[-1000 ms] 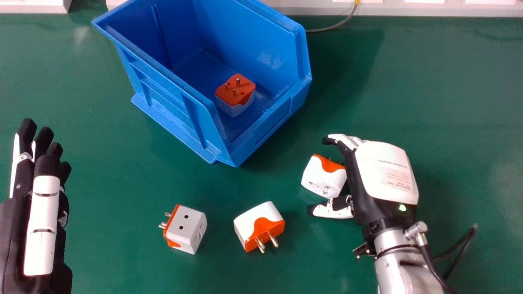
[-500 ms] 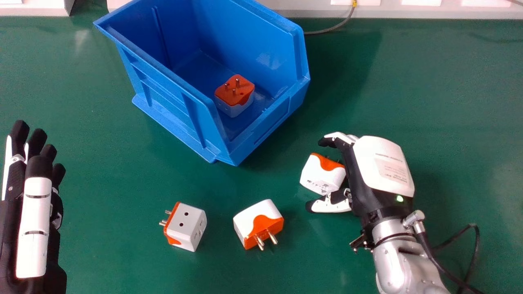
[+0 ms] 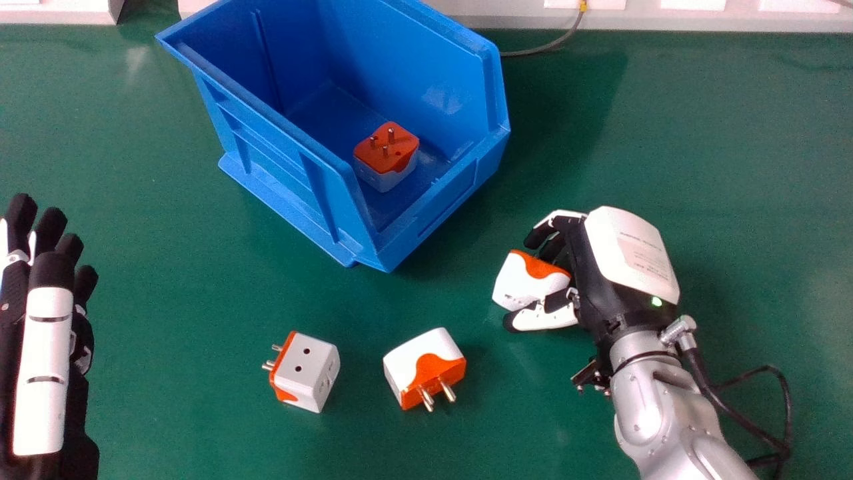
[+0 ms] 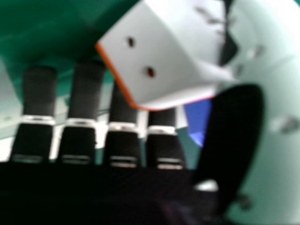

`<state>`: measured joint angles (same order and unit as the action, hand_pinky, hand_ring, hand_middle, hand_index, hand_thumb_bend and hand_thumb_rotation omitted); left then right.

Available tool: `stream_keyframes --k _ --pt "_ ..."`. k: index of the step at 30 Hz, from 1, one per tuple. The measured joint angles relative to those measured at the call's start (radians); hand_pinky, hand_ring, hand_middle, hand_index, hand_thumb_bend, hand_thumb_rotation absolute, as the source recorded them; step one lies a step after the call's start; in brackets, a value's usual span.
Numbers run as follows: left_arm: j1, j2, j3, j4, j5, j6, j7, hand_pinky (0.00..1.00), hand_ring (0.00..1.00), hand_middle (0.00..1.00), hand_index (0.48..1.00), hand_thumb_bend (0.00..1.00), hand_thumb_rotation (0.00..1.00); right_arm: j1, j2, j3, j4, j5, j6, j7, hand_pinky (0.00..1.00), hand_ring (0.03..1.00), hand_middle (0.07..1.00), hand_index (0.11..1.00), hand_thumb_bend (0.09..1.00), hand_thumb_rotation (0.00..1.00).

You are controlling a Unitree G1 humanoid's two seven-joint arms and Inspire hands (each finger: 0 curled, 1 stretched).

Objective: Pick all objects and put in blue box

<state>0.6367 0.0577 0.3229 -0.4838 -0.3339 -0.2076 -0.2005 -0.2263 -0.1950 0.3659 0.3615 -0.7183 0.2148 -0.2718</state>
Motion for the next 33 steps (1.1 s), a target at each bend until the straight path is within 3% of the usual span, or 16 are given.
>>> stream_keyframes --k 10,22,33 --pt "0.007 0.001 0.007 -0.008 0.000 0.000 -0.018 1.00 1.00 1.00 1.000 0.50 1.00 -0.006 0.000 0.000 -0.019 0.001 0.037 0.022 0.33 0.453 0.552 0.552 0.498 0.00" --pt "0.028 -0.001 0.007 -0.031 0.000 0.007 -0.013 1.00 1.00 1.00 1.000 0.48 1.00 0.007 -0.013 -0.011 -0.096 0.001 0.105 0.089 0.31 0.436 0.537 0.547 0.491 0.00" --pt "0.030 -0.005 0.003 -0.039 0.003 0.017 -0.005 1.00 1.00 1.00 1.000 0.49 1.00 0.048 -0.056 -0.013 -0.199 -0.011 0.169 0.155 0.30 0.425 0.522 0.540 0.491 0.00"
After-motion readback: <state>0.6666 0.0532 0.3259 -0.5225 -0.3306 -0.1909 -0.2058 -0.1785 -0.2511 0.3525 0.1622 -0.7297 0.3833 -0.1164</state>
